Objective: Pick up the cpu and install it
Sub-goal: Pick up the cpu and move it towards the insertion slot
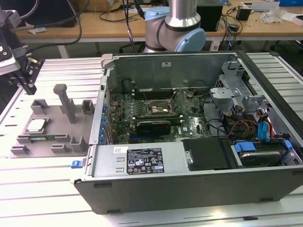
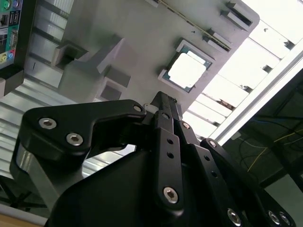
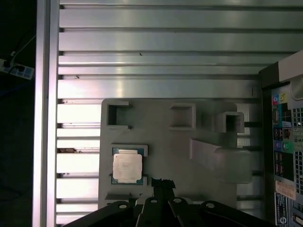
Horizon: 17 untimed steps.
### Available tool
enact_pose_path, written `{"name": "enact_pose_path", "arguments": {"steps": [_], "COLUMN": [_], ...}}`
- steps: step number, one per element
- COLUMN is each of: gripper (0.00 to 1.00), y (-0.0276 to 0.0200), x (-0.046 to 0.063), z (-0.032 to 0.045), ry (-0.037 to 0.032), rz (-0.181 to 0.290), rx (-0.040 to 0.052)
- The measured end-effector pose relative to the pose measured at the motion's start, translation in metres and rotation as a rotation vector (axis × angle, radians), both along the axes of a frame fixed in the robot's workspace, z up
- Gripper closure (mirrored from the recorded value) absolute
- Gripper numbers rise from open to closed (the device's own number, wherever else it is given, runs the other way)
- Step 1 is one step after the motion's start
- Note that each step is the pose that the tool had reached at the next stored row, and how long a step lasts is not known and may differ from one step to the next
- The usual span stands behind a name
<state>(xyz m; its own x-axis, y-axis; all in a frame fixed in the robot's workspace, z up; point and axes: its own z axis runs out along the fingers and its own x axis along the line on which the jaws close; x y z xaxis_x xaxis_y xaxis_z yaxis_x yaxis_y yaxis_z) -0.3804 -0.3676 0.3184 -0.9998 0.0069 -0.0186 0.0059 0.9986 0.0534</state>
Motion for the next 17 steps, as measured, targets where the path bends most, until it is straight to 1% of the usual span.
{"name": "enact_pose_path", "arguments": {"steps": [5, 9, 13, 17], "gripper": [0.89, 0.89, 0.89, 0.89], "y": [-0.0001, -0.0001, -0.0001, -0.0001], "x": [-0.005, -0.011, -0.014, -0.015], "z": [-0.0067, -0.016, -0.0204, -0.0229], "ry": [0.0, -0.0001, 0.0, 0.0], "rz": [0.0, 0.0, 0.0, 0.0], "rx": [0.0, 0.0001, 0.0, 0.0001]}}
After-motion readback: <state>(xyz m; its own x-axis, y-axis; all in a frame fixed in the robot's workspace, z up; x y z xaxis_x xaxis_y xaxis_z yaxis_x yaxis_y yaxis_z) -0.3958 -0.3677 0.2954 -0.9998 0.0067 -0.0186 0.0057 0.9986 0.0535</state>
